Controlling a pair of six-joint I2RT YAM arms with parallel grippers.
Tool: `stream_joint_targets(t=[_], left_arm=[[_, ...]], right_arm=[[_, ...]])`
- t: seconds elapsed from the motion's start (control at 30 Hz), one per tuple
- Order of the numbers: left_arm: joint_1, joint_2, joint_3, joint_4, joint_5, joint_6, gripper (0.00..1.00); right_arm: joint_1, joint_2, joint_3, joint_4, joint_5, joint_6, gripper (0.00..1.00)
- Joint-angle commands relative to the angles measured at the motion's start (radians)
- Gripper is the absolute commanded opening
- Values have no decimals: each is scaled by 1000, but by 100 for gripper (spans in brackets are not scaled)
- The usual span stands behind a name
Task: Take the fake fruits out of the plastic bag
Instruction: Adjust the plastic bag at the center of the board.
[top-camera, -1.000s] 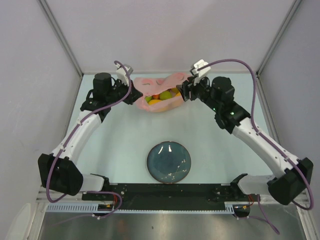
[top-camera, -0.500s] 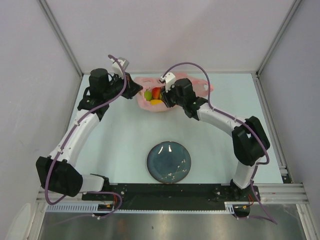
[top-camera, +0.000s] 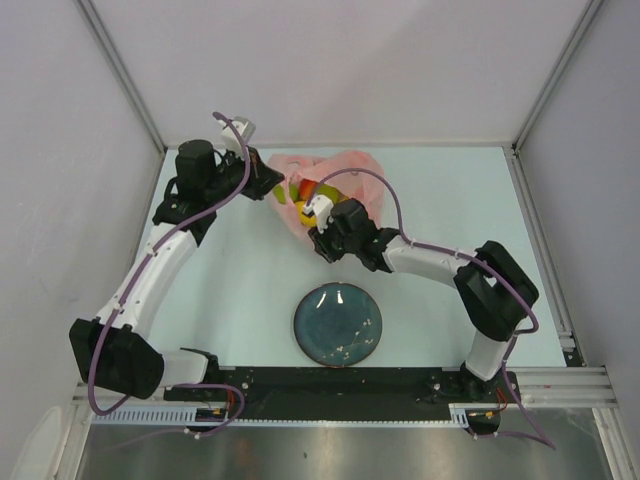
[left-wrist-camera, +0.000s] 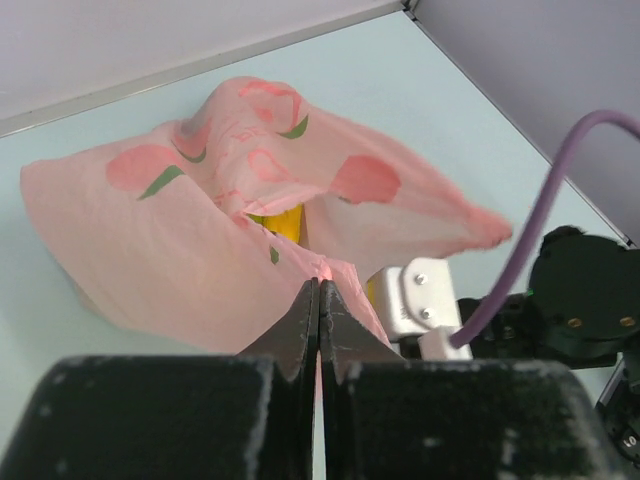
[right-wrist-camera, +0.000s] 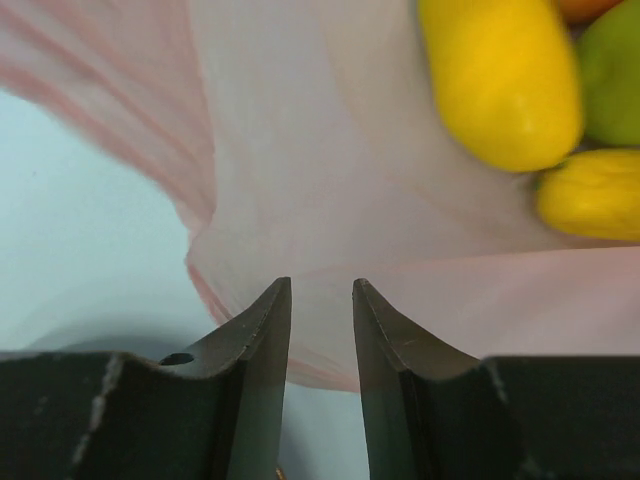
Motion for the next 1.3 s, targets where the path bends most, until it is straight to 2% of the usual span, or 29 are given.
stream_joint_targets(t=[0.0,0.17,0.3,0.47,0.57,0.63,0.73,0.8,0.9,1.07,1.17,1.27], left_arm=[[7,-42,-22,21,-10,8,0],[10,-55,-21,56,-5,-27,0],[8,-54,-10,100,57,-66,0],[7,12,31,110,141,-51,0],[7,61,76,82,162,4,1],[7,92,101,51,151,31,0],[7,125,137,34,139,80,0],[7,141,148,34,142,98,0],[7,178,168,51,157,88,0],[4,205,213,77,176,49,0],[-4,208,228,76,177,54,0],[-13,210,223,82,184,54,0]], right_arm=[[-45,-72,43,90,54,-29,36],[-115,-29,140,62,92,-78,36],[-163,41,186,123,141,-136,37],[-233,218,295,221,219,-222,37],[-287,326,450,205,259,-238,37],[-339,365,560,176,245,-207,41],[-368,419,629,179,203,-216,60],[-374,439,651,159,154,-212,70],[-371,446,648,146,83,-184,77],[-330,471,652,124,52,-279,82],[-321,477,660,67,44,-350,78],[-324,465,639,25,44,-350,77]])
